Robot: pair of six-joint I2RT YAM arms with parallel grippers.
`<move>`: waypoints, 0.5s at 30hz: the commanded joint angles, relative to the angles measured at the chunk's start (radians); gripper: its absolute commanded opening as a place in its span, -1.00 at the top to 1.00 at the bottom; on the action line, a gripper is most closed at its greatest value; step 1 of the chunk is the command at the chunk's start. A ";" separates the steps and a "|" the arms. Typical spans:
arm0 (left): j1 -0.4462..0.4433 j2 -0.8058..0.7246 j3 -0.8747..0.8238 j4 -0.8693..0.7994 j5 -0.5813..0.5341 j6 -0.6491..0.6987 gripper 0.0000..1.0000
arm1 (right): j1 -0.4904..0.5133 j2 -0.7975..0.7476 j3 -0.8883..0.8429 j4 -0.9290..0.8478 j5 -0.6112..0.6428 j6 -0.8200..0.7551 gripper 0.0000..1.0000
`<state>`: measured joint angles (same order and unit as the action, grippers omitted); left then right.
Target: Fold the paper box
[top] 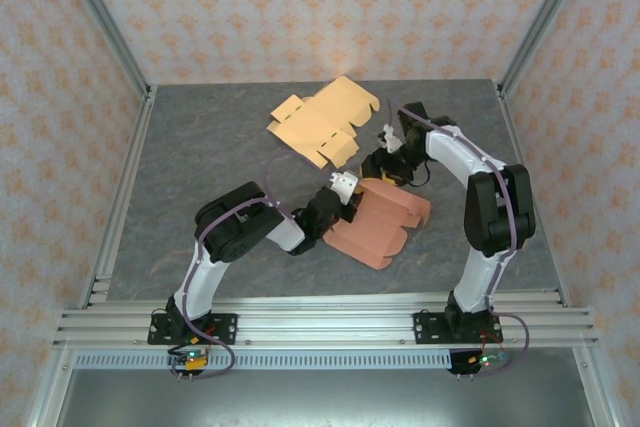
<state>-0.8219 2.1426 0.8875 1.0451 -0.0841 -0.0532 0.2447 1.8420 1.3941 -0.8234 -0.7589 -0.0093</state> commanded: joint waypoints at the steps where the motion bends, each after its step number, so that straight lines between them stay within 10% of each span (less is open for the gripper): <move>1: 0.007 -0.017 -0.029 0.062 -0.004 -0.012 0.25 | 0.007 0.030 -0.020 -0.050 0.171 -0.018 -0.13; 15: 0.019 -0.102 -0.011 -0.104 0.054 0.056 0.19 | 0.025 -0.030 -0.103 -0.004 0.059 0.038 -0.01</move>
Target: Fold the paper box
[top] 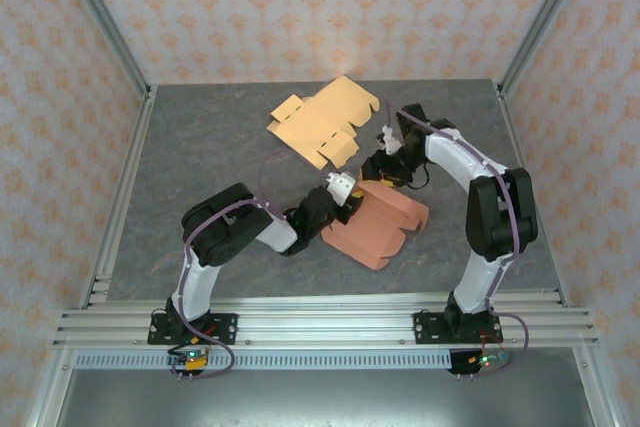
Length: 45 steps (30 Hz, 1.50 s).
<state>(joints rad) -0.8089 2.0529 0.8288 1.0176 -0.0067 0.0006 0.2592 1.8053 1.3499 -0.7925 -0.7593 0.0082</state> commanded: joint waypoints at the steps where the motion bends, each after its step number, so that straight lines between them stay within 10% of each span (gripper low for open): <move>1: 0.002 0.001 0.071 -0.113 -0.029 0.009 0.29 | 0.011 -0.002 -0.067 -0.025 0.045 0.025 -0.01; 7: -0.012 0.061 0.104 -0.133 -0.083 0.036 0.98 | 0.011 -0.020 -0.084 0.004 0.002 0.036 -0.01; 16: 0.016 0.016 -0.013 -0.054 -0.198 -0.014 1.00 | 0.003 -0.383 -0.258 0.372 0.086 0.153 -0.31; 27: 0.120 -0.194 -0.074 -0.249 -0.154 -0.143 1.00 | -0.017 -0.870 -0.738 0.803 0.593 -0.029 -0.42; 34: 0.288 -0.206 -0.113 -0.229 0.109 -0.286 1.00 | -0.031 -0.921 -0.915 1.005 0.312 -0.179 -0.27; 45: 0.309 -0.171 -0.094 -0.157 0.273 -0.303 1.00 | 0.006 -0.721 -0.791 0.961 0.063 -0.354 -0.03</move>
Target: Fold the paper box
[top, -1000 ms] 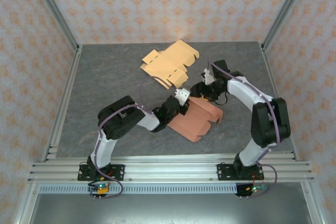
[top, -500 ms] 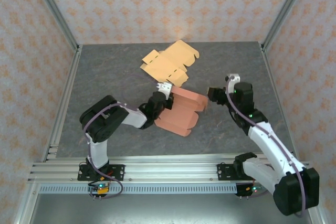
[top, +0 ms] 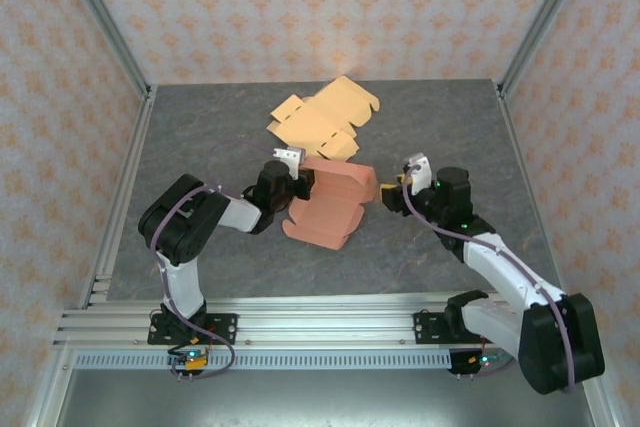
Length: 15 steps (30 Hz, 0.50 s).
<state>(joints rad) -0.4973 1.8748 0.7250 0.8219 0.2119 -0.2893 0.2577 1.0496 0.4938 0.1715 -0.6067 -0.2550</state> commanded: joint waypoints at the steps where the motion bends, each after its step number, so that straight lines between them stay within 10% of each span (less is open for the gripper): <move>1: -0.002 0.007 0.010 0.039 0.058 -0.013 1.00 | 0.009 0.055 0.077 -0.021 -0.119 -0.111 0.00; 15: -0.003 0.028 0.027 0.051 0.077 -0.035 1.00 | 0.093 0.122 0.051 0.079 -0.120 -0.126 0.12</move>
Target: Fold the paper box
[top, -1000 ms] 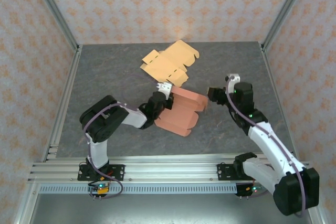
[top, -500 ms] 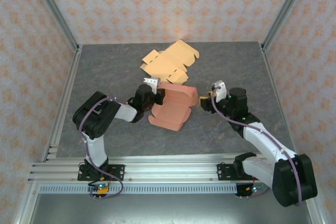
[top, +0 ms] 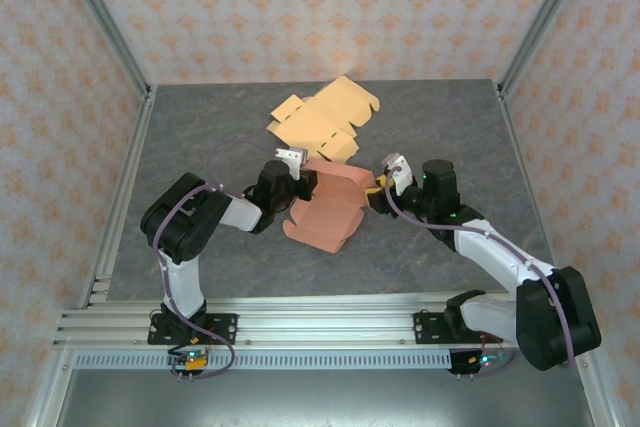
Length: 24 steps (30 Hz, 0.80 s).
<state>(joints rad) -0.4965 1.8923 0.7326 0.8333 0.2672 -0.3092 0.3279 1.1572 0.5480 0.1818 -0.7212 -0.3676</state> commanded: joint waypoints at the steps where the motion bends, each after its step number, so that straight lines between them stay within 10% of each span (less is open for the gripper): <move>1: -0.004 0.011 0.020 0.042 0.022 -0.016 1.00 | 0.039 0.021 -0.002 0.077 0.010 -0.017 0.12; 9: -0.006 0.036 0.006 0.061 0.006 -0.010 1.00 | 0.121 0.118 0.025 0.137 0.081 -0.038 0.33; 24: -0.077 0.045 0.061 -0.009 -0.017 0.025 1.00 | 0.280 0.318 0.045 0.460 0.621 0.012 0.16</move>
<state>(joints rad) -0.5037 1.9289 0.7742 0.8444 0.1436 -0.3092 0.5903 1.4357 0.5598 0.5861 -0.1745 -0.3599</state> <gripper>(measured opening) 0.084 0.423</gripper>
